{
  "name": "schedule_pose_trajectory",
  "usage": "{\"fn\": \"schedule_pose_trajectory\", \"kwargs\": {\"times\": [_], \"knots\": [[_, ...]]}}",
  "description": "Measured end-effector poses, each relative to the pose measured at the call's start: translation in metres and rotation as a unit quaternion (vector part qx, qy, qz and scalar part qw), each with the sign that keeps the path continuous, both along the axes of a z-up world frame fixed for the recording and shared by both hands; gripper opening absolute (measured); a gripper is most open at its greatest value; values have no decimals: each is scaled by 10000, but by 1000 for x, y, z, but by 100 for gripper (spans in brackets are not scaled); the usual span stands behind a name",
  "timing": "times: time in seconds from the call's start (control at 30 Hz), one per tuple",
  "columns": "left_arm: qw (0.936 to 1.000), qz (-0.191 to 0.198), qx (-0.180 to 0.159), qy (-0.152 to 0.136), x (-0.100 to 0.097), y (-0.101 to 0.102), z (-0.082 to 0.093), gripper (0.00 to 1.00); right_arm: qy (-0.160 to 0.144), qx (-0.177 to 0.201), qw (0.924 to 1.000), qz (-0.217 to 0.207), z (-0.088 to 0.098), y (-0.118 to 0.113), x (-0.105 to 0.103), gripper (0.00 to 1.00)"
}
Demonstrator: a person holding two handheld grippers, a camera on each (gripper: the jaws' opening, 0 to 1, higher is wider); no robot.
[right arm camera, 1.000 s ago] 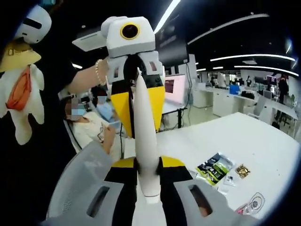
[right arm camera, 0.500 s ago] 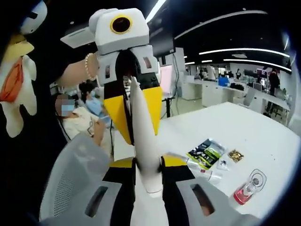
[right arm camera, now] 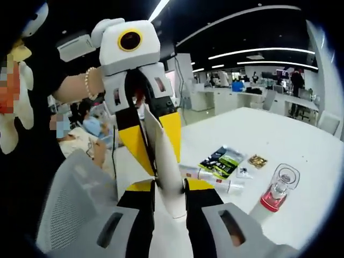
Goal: Arrange the skincare products in the storage area until every visible bottle or jar stands upright without overlapping.
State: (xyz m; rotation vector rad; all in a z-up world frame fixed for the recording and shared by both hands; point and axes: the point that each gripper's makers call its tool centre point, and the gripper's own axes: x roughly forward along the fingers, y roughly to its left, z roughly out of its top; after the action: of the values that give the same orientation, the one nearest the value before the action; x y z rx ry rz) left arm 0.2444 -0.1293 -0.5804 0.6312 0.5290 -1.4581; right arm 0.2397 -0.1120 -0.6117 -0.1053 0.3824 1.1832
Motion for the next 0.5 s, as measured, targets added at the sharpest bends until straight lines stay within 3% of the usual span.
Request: {"fn": "schedule_pose_trajectory", "kwargs": {"times": [0.2,0.5], "knots": [[10000,-15,11,29,7,-4,-12,15,77,-31,9997,-228,-9,-7,6,22],[9999,100,-105,-12,22,-11,-29,15,246,-55,9972,-709,-22,-23,13,36]]}}
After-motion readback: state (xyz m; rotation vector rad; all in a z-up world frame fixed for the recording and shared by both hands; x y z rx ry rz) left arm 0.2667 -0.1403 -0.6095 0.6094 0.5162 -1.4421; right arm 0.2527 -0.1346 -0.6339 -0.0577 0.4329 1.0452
